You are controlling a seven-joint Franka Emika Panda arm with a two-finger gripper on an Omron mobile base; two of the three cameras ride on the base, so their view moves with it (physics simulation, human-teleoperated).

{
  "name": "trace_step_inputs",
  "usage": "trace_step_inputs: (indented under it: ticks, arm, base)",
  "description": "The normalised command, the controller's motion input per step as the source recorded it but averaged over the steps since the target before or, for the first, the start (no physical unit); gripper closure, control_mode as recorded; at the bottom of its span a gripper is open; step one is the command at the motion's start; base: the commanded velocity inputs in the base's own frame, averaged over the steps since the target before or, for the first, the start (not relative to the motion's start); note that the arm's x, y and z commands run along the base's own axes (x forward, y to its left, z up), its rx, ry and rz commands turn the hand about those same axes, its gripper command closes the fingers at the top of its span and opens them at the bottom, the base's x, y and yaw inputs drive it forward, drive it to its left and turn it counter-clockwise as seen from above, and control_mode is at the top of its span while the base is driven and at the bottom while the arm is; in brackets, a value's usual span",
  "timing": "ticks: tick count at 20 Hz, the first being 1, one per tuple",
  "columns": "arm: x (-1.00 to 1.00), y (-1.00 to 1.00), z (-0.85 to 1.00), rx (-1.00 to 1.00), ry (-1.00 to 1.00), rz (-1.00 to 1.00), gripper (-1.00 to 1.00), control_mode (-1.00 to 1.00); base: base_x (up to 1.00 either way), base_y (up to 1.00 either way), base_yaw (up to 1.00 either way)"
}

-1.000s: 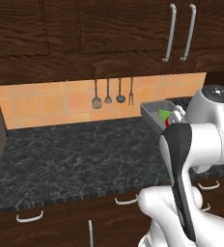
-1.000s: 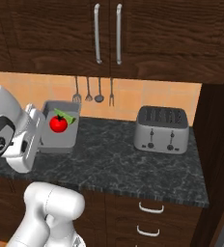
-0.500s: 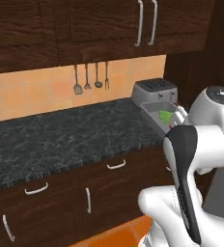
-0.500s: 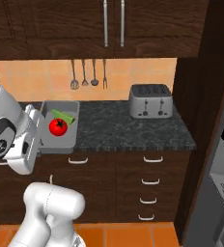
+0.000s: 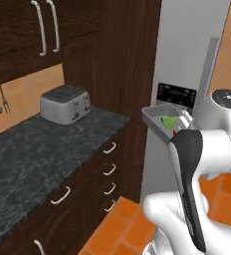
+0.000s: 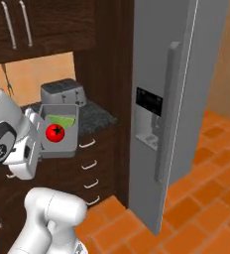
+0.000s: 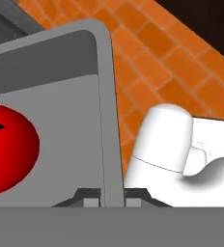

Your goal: Take the meat container that has the shrimp and place it on the second highest rack of the freezer. Then take the vegetable container that has the tomato and lemon wedge and place it on the highest rack of the freezer.

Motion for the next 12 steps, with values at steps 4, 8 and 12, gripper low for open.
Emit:
trace_step_inputs:
  ticks: [4,8,12]
  arm:
    - [0.00,0.00,0.00,0.00,0.00,0.00,1.00,1.00]
    - [0.00,0.00,0.00,0.00,0.00,0.00,1.00,1.00]
    - [0.00,0.00,0.00,0.00,0.00,0.00,1.00,1.00]
  base:
    - [-0.01,0.00,-1.00]
    - [-0.04,0.00,-1.00]
    - [-0.04,0.02,-0.99]
